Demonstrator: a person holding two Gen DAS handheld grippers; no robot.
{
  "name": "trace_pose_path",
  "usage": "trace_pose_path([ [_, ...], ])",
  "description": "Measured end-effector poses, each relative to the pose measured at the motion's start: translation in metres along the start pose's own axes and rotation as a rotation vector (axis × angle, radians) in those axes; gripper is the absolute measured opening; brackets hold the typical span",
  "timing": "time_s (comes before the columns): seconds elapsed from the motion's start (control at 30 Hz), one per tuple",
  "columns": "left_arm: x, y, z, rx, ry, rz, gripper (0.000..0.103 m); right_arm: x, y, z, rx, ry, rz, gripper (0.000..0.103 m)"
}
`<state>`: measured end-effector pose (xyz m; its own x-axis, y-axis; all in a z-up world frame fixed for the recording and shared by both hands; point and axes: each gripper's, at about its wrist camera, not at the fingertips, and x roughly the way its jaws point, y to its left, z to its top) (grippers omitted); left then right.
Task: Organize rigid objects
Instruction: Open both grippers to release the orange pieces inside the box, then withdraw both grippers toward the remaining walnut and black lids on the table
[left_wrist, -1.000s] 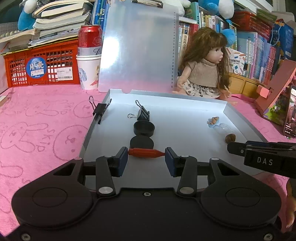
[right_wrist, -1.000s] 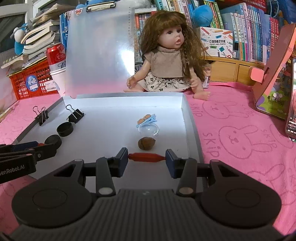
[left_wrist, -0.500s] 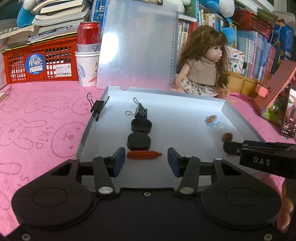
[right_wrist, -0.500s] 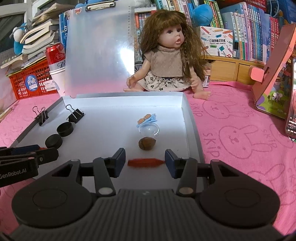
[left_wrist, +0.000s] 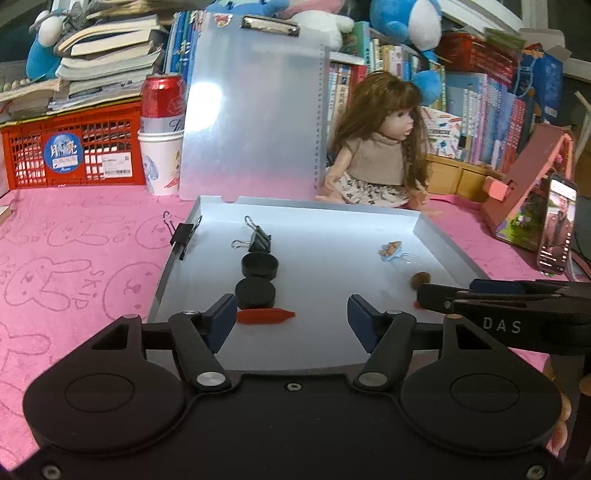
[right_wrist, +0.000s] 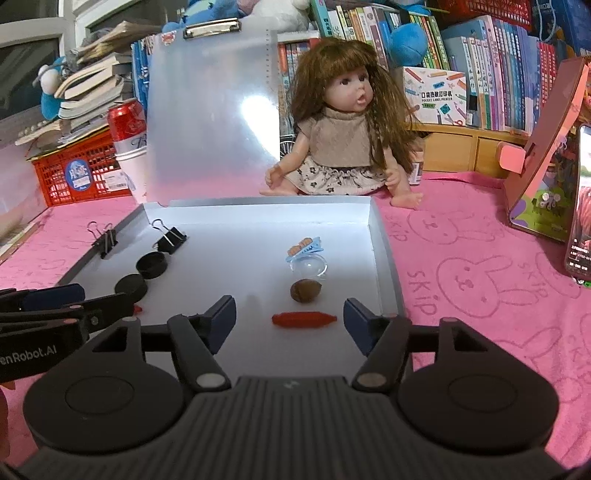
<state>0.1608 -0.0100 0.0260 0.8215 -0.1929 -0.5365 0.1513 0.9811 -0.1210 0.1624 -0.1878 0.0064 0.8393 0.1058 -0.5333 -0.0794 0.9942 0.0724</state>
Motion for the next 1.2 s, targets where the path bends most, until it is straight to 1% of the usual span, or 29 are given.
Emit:
trace_pose_path([
  [0.2, -0.016, -0.009, -0.004, 0.031, -0.012, -0.023, 0.067, -0.015, 0.004, -0.002, -0.027, -0.025, 0.007, 0.083],
  [0.53, -0.034, -0.014, -0.013, 0.050, -0.009, -0.057, 0.067, -0.034, 0.008, -0.008, -0.059, -0.048, 0.017, 0.087],
  [0.87, -0.051, -0.018, -0.024, 0.069, -0.008, -0.087, 0.068, -0.051, 0.008, -0.018, -0.085, -0.061, 0.015, 0.088],
  [1.2, -0.075, -0.027, -0.040, 0.110, -0.025, -0.125, 0.068, -0.076, -0.004, -0.036, -0.055, -0.077, 0.020, 0.089],
])
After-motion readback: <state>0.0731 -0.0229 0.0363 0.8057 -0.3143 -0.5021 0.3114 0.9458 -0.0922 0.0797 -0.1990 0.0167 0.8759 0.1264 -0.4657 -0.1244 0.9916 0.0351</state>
